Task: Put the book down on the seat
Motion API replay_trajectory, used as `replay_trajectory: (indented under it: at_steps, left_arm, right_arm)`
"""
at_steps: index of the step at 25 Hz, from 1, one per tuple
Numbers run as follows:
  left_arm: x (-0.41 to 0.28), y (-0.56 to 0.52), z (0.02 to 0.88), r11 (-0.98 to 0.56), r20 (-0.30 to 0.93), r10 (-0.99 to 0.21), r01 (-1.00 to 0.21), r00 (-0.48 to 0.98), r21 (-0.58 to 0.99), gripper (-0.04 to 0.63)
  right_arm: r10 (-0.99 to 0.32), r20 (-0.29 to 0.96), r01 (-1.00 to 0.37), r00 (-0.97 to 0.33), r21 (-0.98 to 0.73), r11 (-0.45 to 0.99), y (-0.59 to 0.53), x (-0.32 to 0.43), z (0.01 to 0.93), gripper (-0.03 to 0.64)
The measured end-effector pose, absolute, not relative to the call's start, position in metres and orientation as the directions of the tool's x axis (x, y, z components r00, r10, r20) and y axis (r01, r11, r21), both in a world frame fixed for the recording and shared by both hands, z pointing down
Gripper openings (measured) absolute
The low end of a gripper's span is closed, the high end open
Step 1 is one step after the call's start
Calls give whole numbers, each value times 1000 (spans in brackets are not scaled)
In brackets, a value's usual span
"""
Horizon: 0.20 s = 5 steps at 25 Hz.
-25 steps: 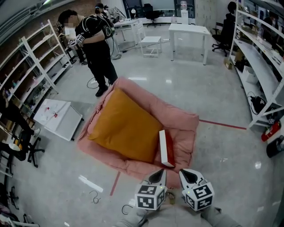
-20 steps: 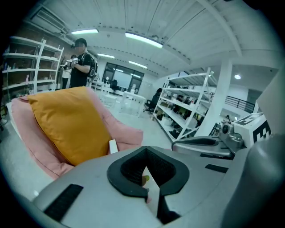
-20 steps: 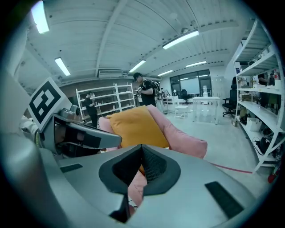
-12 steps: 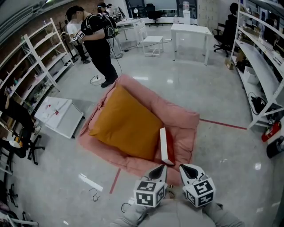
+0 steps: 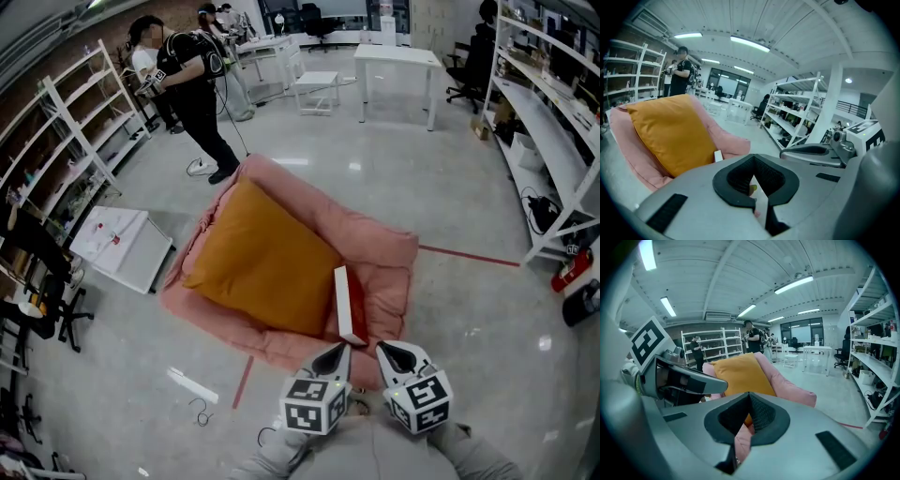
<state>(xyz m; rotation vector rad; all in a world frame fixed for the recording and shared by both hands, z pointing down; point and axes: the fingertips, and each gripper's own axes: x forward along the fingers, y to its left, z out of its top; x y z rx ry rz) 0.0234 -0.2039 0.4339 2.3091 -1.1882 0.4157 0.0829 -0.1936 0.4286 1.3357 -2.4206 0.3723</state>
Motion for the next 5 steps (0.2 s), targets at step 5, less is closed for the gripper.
replay_trajectory:
  at_steps: [5]
  left_arm:
    - [26, -210, 432, -502, 477, -665, -817, 575, 284, 5]
  right_arm:
    - [-758, 422, -848, -497, -52, 527, -200, 82, 429, 5]
